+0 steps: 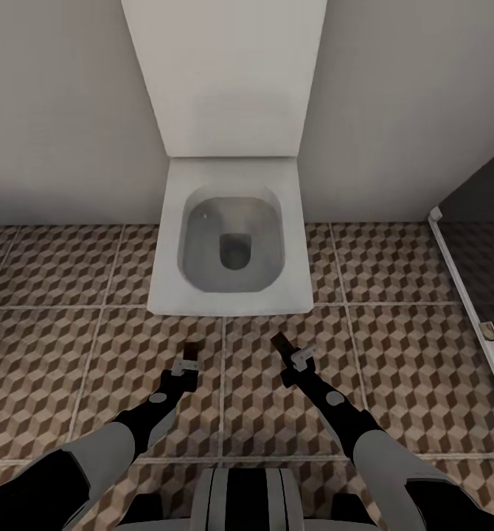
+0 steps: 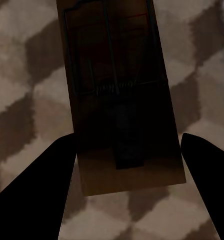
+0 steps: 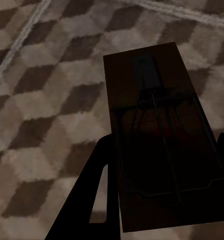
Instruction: Take the four mousetraps from the cabinet in the bathroom and place them on the bathroom floor. Make sure all four end up on the same floor surface, and ensure that at least two of them are either under or directly next to the same bathroom sink.
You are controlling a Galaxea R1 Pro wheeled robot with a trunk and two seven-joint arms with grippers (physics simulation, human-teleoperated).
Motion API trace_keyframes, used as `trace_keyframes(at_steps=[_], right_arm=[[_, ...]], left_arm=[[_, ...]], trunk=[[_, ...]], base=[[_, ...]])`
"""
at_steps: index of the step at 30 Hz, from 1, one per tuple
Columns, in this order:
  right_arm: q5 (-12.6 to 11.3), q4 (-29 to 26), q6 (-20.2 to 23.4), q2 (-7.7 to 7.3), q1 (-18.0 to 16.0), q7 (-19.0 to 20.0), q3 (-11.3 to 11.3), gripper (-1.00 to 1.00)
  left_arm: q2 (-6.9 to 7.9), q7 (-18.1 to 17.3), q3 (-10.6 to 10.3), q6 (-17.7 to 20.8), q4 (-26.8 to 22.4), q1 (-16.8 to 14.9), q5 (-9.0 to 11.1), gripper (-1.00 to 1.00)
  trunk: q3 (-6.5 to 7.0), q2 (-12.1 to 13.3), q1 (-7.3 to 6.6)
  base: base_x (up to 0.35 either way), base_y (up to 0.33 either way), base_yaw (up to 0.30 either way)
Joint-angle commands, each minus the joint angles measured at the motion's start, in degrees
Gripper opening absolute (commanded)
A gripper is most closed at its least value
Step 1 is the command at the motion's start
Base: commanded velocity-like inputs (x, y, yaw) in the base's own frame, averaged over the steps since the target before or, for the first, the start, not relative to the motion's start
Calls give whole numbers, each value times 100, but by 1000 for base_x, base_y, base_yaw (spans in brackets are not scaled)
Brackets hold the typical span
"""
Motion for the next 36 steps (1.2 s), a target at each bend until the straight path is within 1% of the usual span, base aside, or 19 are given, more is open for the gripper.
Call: trace_keyframes(at_steps=[1,22,36], right_arm=[[-2,1,-12,-1,-2,48,-29,-100],[2,1,-12,-1,10,48,-29,-100],[5,1,-12,1,16,48,-29,-100]], left_arm=[[0,35,-49,-19,1,-3,23,-100],[0,35,-49,-23,2,-3,23,-100],[0,35,-49,-23,1,-3,22,-100]], trunk=[[-2,-1,-1],[-2,-1,-1],[-254,-562,307]], base=[[1,0,0],[0,0,0],[0,0,0]])
